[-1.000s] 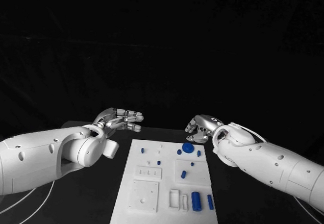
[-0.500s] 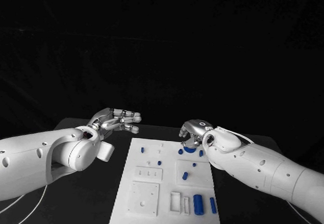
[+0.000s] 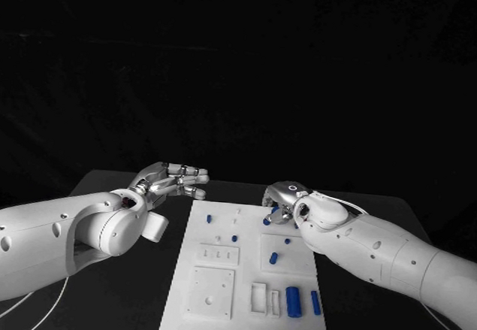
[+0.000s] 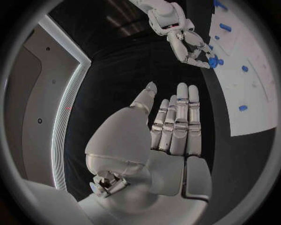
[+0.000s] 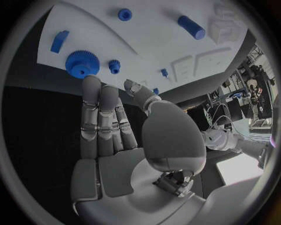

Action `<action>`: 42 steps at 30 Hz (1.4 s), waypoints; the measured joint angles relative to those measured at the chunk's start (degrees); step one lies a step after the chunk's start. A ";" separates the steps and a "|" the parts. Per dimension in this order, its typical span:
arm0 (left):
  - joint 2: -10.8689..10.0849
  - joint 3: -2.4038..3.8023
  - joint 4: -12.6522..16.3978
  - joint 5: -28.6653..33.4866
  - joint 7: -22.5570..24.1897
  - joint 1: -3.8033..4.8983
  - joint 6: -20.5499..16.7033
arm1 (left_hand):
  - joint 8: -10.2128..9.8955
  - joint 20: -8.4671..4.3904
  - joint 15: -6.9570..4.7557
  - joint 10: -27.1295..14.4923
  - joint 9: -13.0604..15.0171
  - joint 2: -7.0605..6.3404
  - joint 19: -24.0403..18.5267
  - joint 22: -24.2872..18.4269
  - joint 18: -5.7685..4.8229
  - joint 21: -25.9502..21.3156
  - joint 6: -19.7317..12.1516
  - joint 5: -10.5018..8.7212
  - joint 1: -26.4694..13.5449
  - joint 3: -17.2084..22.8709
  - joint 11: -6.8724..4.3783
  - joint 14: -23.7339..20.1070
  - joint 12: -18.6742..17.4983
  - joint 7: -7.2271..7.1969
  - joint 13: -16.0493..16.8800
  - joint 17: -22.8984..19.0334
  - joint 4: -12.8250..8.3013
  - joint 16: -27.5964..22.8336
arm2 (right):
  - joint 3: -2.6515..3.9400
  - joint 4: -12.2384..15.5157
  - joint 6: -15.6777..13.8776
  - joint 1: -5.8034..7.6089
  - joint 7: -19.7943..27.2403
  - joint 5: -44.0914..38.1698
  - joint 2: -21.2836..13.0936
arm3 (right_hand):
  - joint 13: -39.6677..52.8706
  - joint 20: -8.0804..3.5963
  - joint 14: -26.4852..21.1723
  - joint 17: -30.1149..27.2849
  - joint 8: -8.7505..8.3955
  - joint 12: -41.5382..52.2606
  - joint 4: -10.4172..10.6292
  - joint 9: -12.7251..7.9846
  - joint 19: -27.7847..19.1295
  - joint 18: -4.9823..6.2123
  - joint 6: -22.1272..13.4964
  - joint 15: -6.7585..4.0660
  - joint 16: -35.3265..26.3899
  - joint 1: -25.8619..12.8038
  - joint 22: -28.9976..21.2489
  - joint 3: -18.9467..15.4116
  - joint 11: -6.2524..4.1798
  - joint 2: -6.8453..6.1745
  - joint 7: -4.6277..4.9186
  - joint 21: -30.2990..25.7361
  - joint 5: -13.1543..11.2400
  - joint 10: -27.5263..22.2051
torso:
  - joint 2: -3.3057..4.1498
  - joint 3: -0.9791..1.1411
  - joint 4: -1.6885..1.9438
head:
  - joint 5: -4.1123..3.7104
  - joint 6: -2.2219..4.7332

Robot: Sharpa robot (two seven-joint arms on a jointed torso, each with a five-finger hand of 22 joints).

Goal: Assemble the parts on the task board

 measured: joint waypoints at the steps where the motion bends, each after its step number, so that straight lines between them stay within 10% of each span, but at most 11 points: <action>1: 0.00 0.01 0.00 0.00 0.00 0.00 0.04 | 0.00 0.00 0.00 -0.32 0.00 0.00 0.00 0.00 0.00 0.23 0.00 0.00 0.00 0.00 0.04 0.00 0.00 0.00 0.00 0.00 0.00 0.00 | 0.00 -0.10 0.10 -0.04 0.00 -0.08 0.02 | 0.00 -0.12 0.00 -0.06 0.00 0.00 0.00 0.00 0.12 0.07 0.00 0.00 0.10 0.00 0.52 0.00 0.00 0.00 0.00 -0.48 0.00 0.00 | 0.09 0.00 0.00 | -0.05 0.07; 42: -0.10 0.03 -0.29 0.04 -0.19 0.20 0.55 | 0.00 0.13 0.21 -0.91 0.03 0.00 -0.12 -0.34 0.00 0.44 -0.31 0.00 0.00 -0.51 0.30 0.18 0.00 0.31 -0.01 -0.02 0.19 0.00 | 0.01 -2.24 2.16 -0.69 0.42 -0.70 0.58 | -0.01 -0.71 -0.12 0.05 0.00 0.00 1.48 -0.01 1.94 -0.04 3.33 -0.12 0.55 -0.77 9.49 6.74 -1.25 0.31 -0.64 -5.71 -2.22 4.41 | 2.52 -0.05 0.75 | -0.42 0.72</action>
